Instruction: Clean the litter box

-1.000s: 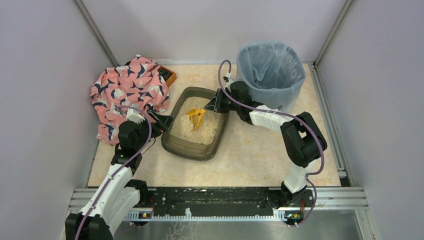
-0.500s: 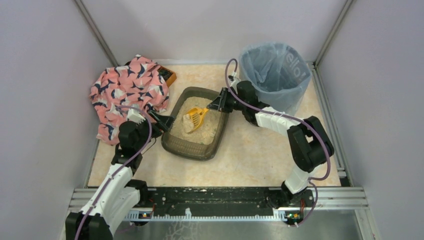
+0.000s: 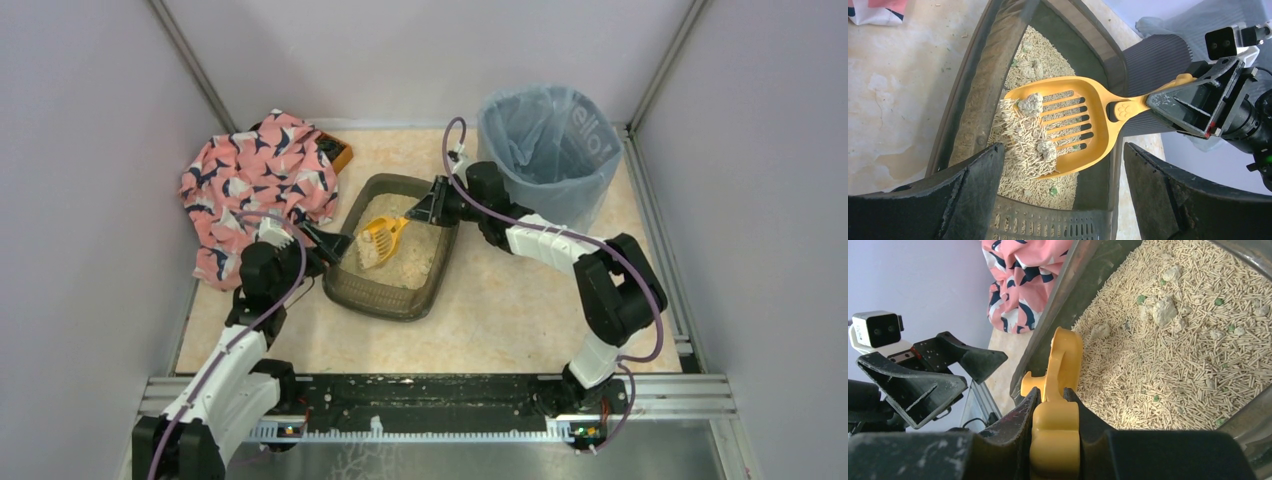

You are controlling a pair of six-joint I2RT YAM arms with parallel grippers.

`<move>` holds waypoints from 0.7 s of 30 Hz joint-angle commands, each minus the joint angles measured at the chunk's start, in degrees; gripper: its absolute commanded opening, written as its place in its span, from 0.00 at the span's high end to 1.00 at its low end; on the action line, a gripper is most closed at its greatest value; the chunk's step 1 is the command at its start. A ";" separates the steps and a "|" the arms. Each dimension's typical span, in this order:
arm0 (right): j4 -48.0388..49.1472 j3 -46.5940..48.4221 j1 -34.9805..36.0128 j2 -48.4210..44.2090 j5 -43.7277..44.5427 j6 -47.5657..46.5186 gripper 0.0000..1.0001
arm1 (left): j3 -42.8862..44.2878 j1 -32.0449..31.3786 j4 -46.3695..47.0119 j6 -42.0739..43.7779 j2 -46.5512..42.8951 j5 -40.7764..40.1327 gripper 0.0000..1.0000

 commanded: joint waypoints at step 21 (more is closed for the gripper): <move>-1.38 6.17 2.41 -1.11 4.93 -5.08 1.00 | 0.38 0.16 1.86 0.43 -1.03 1.77 0.06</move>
